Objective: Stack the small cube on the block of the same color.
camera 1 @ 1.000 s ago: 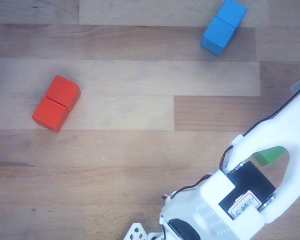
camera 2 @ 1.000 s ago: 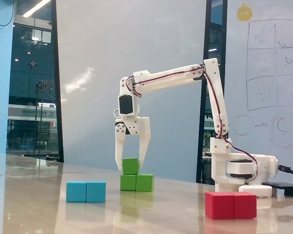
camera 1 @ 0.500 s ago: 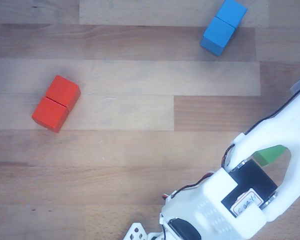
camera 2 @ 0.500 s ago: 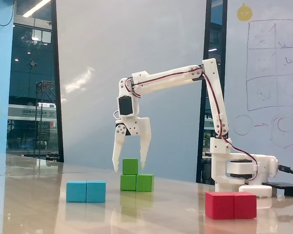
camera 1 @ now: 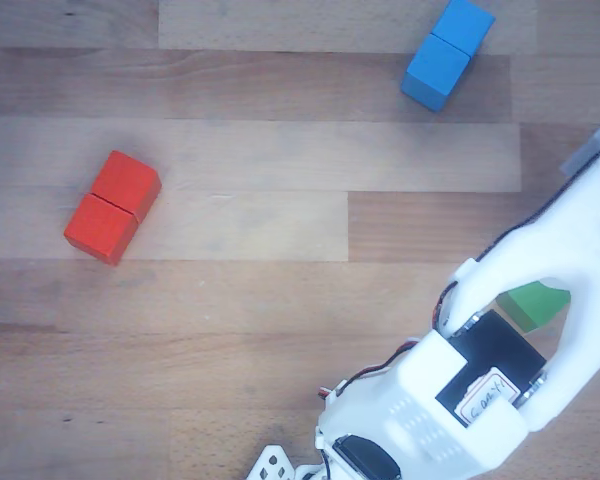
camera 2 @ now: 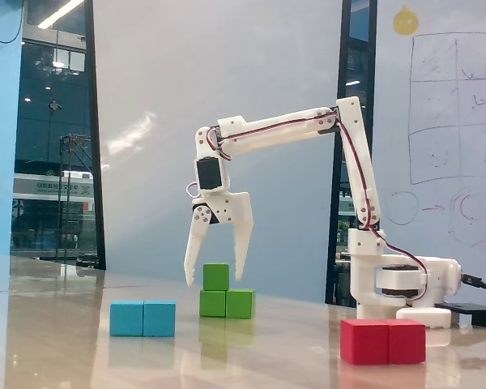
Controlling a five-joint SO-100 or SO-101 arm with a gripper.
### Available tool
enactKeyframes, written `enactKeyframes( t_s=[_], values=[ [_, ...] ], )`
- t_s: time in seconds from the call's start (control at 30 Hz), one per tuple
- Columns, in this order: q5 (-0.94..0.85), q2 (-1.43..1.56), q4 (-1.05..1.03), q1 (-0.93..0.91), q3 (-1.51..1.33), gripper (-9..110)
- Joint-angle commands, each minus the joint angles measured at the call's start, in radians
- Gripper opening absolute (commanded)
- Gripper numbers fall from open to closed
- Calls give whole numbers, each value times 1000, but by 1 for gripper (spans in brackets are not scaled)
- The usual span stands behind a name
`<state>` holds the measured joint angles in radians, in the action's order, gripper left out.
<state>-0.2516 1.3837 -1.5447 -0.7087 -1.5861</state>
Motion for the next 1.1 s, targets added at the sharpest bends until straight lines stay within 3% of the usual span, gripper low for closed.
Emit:
enactKeyframes(
  t_s=[0.0, 0.53, 0.77, 1.07],
  values=[
    [0, 69, 25, 92, 86, 28],
    [15, 301, 72, 632, 71, 27],
    [133, 383, 198, 670, -26, 16],
    [163, 726, 379, 664, -509, 2]
  ],
)
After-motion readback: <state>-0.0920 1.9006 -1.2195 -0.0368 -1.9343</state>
